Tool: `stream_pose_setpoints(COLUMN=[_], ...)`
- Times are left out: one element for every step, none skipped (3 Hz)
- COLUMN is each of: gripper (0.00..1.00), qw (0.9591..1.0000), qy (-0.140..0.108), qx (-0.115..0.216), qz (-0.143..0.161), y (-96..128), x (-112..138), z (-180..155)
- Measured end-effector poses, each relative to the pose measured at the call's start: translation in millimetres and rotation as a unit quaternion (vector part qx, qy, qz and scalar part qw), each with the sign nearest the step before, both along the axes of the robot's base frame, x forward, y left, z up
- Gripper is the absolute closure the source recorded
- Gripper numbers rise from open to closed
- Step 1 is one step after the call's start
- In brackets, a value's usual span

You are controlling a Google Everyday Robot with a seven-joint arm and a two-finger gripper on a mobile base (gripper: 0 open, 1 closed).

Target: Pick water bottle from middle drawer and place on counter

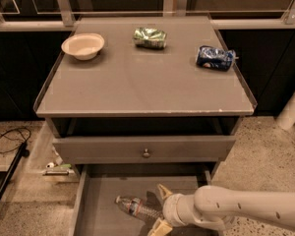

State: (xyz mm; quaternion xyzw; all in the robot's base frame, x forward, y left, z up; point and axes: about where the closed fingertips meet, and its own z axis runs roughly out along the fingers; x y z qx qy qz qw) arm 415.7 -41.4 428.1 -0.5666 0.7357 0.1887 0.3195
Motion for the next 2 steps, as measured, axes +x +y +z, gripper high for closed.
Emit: stream_pose_setpoints(gripper=[0.00,0.00], qw=[0.9998,0.9995], qy=[0.016,0.027], qx=[0.002,0.000], qz=[-0.011,-0.019], y=[6.8,12.8], x=[4.2,5.2], z=[-25.3,-47.9])
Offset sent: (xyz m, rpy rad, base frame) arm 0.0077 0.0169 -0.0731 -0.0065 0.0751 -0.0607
